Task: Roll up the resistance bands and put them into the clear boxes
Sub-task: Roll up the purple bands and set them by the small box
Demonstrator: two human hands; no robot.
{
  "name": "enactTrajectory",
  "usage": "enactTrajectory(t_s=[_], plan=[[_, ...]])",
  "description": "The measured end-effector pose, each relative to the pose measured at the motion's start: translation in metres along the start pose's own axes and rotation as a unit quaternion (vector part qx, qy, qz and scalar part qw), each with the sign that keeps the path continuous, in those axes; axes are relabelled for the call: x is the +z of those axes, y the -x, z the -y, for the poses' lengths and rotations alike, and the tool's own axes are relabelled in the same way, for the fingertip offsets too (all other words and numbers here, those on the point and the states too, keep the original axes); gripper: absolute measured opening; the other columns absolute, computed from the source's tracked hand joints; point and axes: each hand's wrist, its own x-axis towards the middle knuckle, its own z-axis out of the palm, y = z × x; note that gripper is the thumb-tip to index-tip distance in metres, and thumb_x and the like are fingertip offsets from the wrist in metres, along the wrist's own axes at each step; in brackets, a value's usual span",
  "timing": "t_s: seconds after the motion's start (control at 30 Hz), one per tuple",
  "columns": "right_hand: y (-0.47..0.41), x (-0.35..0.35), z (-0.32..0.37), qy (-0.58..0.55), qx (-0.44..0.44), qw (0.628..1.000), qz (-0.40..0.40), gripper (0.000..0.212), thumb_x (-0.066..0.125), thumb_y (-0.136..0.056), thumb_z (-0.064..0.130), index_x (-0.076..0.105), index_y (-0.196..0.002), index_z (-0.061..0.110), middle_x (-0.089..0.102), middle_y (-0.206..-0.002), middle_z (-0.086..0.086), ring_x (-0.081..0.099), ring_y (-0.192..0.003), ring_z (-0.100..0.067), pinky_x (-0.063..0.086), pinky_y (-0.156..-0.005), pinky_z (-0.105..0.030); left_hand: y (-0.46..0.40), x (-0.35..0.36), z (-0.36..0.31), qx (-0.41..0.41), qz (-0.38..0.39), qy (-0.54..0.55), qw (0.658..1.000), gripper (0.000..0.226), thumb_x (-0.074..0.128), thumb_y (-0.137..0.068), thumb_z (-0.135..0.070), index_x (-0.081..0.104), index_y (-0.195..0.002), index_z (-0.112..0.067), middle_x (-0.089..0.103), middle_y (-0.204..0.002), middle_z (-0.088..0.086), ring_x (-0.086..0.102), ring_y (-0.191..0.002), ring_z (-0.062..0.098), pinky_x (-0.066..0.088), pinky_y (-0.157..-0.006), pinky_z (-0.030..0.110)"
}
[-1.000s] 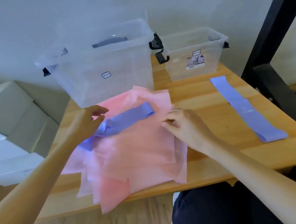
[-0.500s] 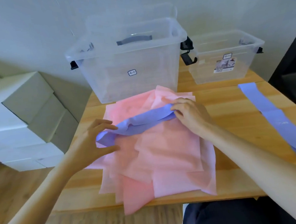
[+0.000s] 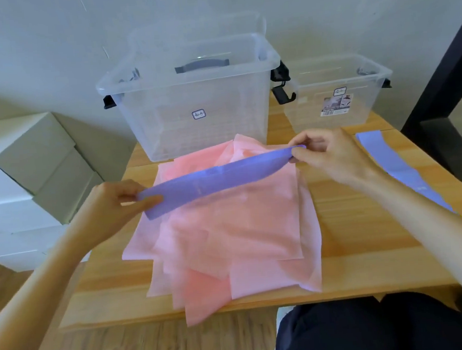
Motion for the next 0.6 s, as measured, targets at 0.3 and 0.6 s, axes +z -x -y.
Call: enactTrajectory(t_s=[0.3, 0.6], plan=[[0.059, -0.046, -0.007, -0.062, 0.104, 0.992, -0.028, 0.015, 0.07, -0.089, 0.017, 0.071, -0.081, 0.005, 0.058, -0.056, 0.003, 0.051, -0.049, -0.009, 0.041, -0.049, -0.015, -0.041, -0.022, -0.069, 0.066, 0.053, 0.362, 0.928, 0.059, 0.084, -0.059, -0.042, 0.066, -0.115, -0.04, 0.077, -0.091, -0.003, 0.072, -0.082, 0.011, 0.058, -0.078, 0.022], [0.126, -0.065, -0.036, -0.123, 0.211, 0.965, -0.092, 0.009, 0.072, -0.086, 0.005, 0.07, -0.095, 0.003, 0.073, -0.087, -0.017, 0.065, -0.062, -0.008, 0.053, -0.057, -0.016, -0.095, 0.059, -0.156, 0.015, 0.113, 0.471, 0.875, 0.012, 0.057, -0.098, -0.012, 0.066, -0.091, -0.014, 0.075, -0.086, -0.005, 0.071, -0.083, 0.009, 0.056, -0.08, 0.021]])
